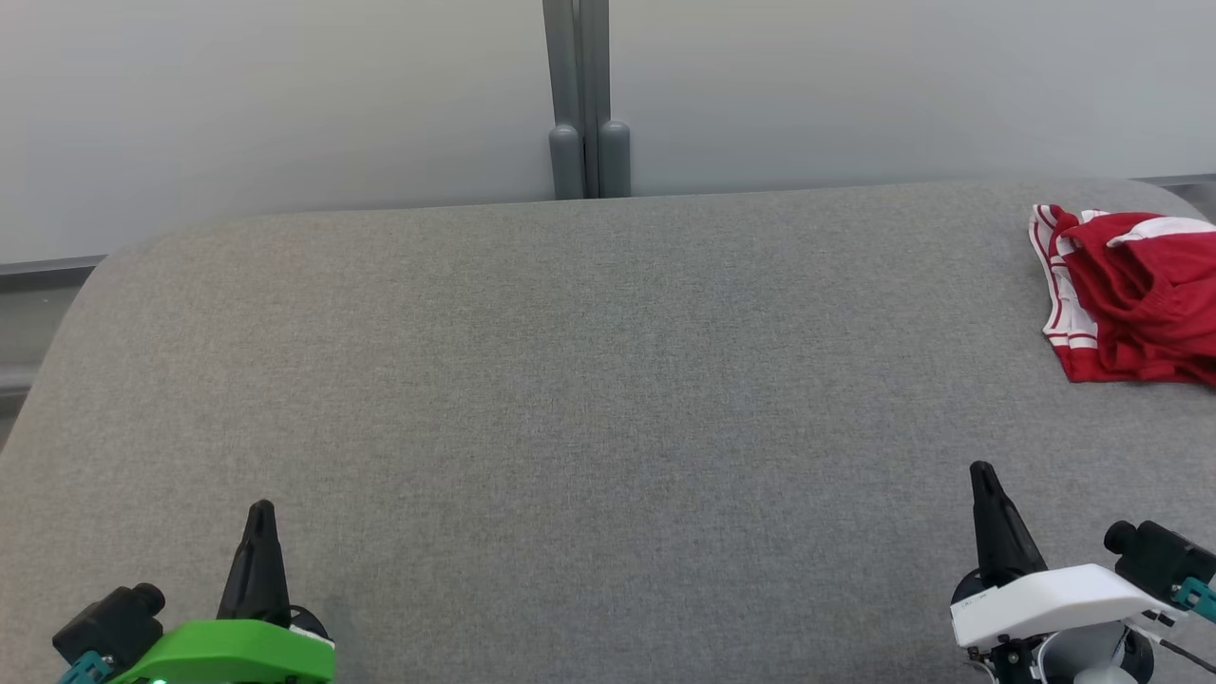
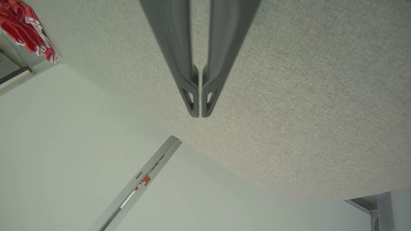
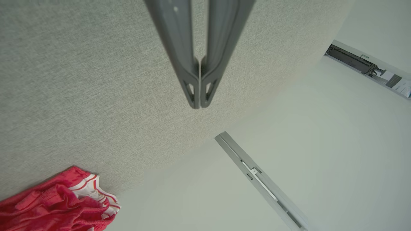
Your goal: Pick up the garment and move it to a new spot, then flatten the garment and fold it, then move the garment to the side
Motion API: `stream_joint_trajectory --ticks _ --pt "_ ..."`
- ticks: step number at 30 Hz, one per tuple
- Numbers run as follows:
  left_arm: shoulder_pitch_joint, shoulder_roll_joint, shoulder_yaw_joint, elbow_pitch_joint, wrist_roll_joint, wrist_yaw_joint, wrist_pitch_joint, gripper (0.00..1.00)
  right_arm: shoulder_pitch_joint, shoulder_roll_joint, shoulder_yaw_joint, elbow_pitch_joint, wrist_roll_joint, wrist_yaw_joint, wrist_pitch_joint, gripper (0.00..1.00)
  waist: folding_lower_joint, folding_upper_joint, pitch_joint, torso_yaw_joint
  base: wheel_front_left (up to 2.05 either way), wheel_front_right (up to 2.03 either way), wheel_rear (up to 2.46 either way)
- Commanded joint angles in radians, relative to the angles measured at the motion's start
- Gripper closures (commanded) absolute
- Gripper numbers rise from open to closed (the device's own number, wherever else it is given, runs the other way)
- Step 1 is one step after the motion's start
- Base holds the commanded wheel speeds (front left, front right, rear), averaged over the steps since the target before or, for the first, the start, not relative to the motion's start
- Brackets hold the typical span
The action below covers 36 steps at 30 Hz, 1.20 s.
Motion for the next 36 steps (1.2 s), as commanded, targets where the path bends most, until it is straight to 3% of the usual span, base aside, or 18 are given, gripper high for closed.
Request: stream_joint_trajectory --ticks 1,36 --pt "-0.033 0.004 0.006 -0.015 -0.037 -0.001 0.007 1.00 -0.031 -0.007 -0.005 -0.009 0.040 0.000 0.007 1.00 0.0000 0.0000 0.000 0.000 0.00 0.00 0.00" --pt "-0.075 -0.002 0.031 -0.019 -0.455 -0.002 0.120 1.00 -0.084 -0.011 -0.039 0.022 0.470 -0.001 0.115 1.00 0.0000 0.0000 0.005 -0.002 0.00 0.00 0.00"
